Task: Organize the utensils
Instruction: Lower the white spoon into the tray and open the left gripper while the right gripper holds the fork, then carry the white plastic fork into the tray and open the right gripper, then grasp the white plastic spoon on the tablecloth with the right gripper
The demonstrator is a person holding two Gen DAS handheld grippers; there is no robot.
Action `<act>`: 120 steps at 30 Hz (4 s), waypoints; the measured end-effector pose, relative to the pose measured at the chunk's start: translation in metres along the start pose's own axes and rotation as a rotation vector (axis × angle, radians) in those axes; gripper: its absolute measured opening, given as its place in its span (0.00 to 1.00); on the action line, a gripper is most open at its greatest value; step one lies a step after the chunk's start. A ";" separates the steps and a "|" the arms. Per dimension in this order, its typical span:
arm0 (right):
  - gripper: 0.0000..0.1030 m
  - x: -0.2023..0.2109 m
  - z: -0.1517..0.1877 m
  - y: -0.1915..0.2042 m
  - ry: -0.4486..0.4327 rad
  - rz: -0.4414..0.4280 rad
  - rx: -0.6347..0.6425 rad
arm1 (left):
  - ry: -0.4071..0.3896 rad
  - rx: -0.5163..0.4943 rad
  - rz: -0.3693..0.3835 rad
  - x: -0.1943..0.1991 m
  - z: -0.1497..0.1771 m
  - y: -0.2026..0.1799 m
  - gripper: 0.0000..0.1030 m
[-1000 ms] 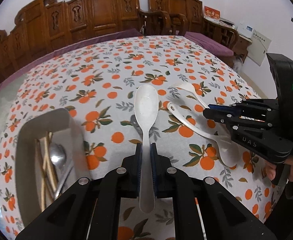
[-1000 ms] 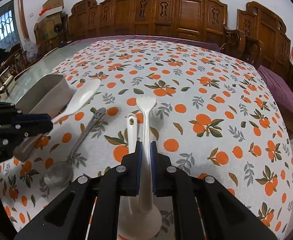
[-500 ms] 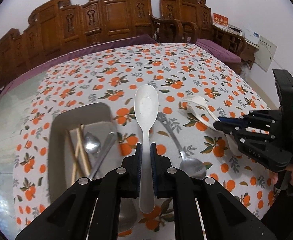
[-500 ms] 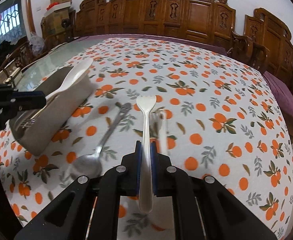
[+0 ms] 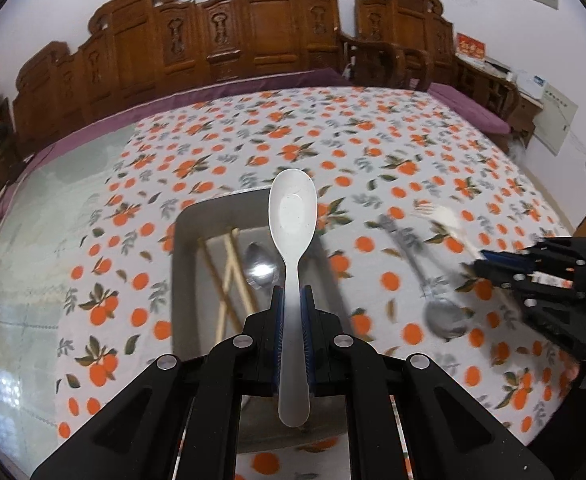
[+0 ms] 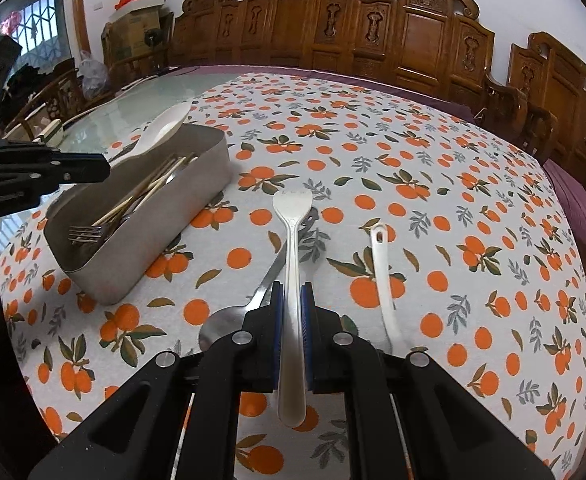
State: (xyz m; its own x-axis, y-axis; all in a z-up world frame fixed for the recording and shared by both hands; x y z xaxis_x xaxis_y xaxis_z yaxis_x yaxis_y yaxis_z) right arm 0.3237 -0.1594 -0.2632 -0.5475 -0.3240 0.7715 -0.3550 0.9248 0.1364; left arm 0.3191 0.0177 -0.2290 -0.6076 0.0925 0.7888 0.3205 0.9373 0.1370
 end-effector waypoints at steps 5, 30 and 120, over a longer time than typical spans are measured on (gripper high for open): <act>0.10 -0.003 0.003 0.006 0.008 -0.004 0.011 | 0.038 0.047 -0.017 -0.018 0.016 0.019 0.07; 0.10 0.015 -0.006 0.040 -0.030 -0.063 0.046 | 0.030 0.088 -0.045 -0.027 0.024 0.038 0.24; 0.28 -0.031 0.013 -0.072 0.190 0.146 -0.078 | -0.173 0.043 0.016 0.033 -0.014 -0.002 0.89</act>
State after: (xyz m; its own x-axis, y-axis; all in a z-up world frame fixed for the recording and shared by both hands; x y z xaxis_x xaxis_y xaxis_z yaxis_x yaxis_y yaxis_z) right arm 0.3565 -0.2185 -0.3046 -0.4337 -0.1491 0.8886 -0.2186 0.9742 0.0568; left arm 0.3084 0.0143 -0.1951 -0.7201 0.1606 0.6750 0.3022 0.9483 0.0968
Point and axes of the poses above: each gripper's, at about its wrist camera, not at the fingertips, and x roughly against the way its jaws point, y to its left, z to its underside, the point moved 7 cm from there along -x, roughly the way its jaws point, and after that the axes turned 10 degrees about -x, right-handed, at the moved point
